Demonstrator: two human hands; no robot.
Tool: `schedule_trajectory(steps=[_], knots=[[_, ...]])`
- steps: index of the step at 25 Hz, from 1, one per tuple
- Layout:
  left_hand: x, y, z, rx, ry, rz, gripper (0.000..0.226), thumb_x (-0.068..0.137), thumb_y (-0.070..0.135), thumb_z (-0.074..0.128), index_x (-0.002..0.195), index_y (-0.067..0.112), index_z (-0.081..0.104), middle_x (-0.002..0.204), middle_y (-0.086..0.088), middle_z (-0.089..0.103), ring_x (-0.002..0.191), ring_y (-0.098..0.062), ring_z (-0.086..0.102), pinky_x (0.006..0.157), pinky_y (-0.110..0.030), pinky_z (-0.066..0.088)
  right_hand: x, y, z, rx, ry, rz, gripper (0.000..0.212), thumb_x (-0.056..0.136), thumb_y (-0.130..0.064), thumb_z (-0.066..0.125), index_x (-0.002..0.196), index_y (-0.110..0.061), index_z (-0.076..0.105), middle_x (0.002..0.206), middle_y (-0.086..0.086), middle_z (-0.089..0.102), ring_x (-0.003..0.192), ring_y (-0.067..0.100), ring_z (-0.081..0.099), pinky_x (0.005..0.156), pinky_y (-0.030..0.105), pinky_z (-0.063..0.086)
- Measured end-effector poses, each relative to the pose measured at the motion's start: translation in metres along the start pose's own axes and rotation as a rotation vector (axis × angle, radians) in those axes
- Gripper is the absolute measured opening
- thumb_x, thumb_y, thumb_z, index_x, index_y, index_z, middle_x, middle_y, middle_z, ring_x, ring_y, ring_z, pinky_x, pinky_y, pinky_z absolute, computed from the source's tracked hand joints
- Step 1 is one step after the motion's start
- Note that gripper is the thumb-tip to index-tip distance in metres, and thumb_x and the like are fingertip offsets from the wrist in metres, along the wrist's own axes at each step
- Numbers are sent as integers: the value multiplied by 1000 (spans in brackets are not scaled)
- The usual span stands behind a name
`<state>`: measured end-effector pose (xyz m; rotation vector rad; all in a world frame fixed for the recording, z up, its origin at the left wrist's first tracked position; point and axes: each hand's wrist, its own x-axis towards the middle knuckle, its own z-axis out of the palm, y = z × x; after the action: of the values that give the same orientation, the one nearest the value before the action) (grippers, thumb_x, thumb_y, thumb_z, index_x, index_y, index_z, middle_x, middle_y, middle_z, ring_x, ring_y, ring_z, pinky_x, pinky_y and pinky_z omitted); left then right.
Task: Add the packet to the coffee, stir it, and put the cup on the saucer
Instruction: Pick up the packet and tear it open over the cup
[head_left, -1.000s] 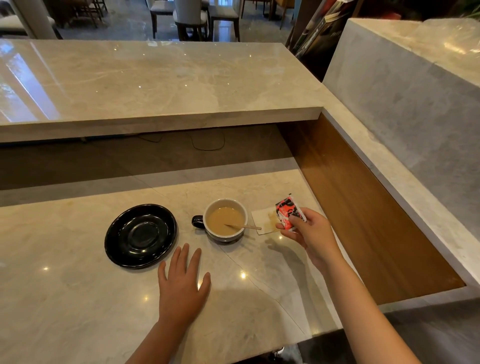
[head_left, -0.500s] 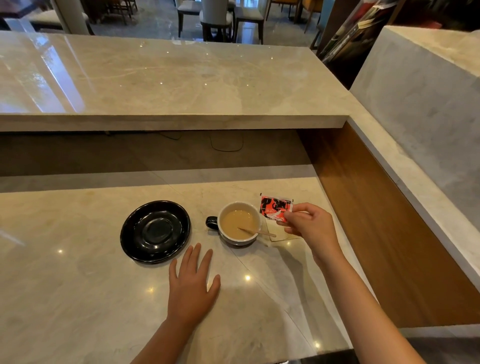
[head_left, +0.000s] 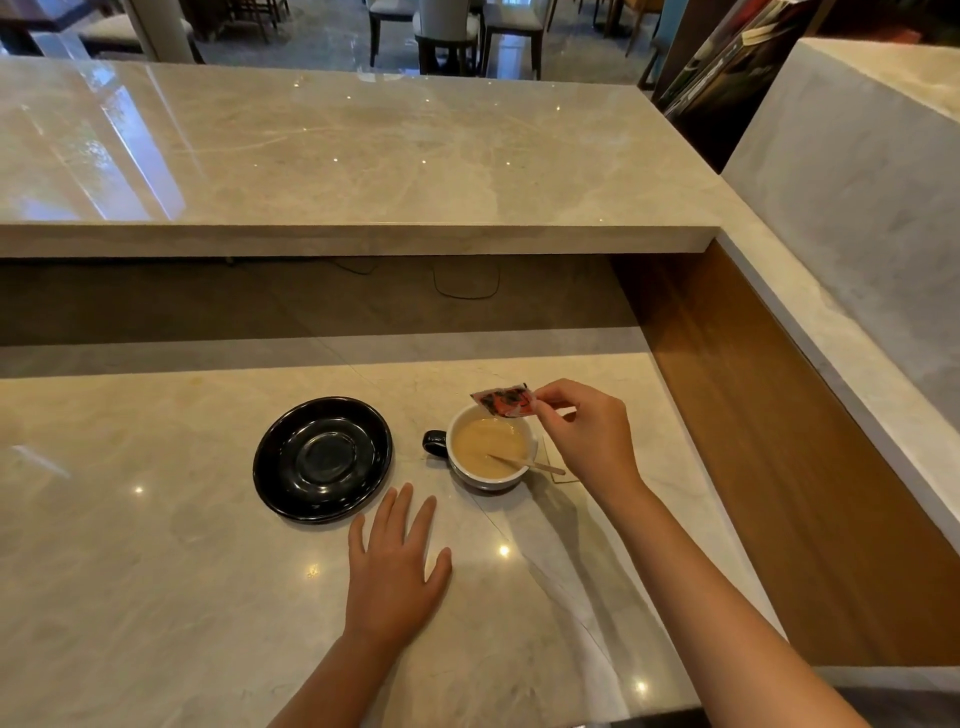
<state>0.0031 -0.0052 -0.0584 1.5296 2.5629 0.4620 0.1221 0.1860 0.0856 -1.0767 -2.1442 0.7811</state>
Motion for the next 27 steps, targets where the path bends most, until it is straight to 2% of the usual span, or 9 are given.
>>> schedule_trajectory(steps=[9,14,16,18,22,25,27], knots=[[1,0,0,11,-12,4,61,84,53,36,138,24,39,147,-10,34,135,-25,25,106,-55,14,0,7,8,-12,-19,-31,8,82,-11,66,87,-9,72,84,7,75,73,15,64,65,33,55],[1,1,-2,1,-7,4,61,85,52,36,139,24,38,148,-9,33,136,-25,23,107,-55,14,-4,13,8,12,-16,24,8,82,-13,67,87,-10,72,84,4,72,75,12,60,63,20,47],[1,1,-2,2,-11,7,61,85,52,35,138,23,39,148,-9,33,136,-25,23,107,-55,14,-4,15,4,115,22,129,5,81,-10,67,84,-10,72,79,2,69,74,11,61,64,16,46],[1,1,-2,4,-15,5,61,84,53,35,138,23,40,148,-10,34,136,-25,24,107,-55,14,-6,20,-1,306,76,310,6,81,-7,66,81,-10,71,74,2,68,71,11,62,64,19,49],[1,1,-3,9,-14,7,61,84,52,34,137,22,41,147,-10,34,136,-25,23,107,-54,13,-17,32,-8,705,136,644,10,82,-1,63,75,-8,67,70,9,65,66,17,62,54,16,53],[1,1,-3,12,-9,12,62,84,51,34,137,21,42,147,-11,35,136,-26,24,106,-54,14,-31,42,-15,923,199,803,12,81,2,64,73,-7,65,68,11,66,59,13,66,52,16,54],[1,1,-3,9,-6,17,62,84,51,34,136,19,43,146,-12,36,135,-27,25,106,-55,16,-45,54,-25,983,280,880,11,81,2,64,74,-6,65,70,11,66,59,13,66,55,17,56]])
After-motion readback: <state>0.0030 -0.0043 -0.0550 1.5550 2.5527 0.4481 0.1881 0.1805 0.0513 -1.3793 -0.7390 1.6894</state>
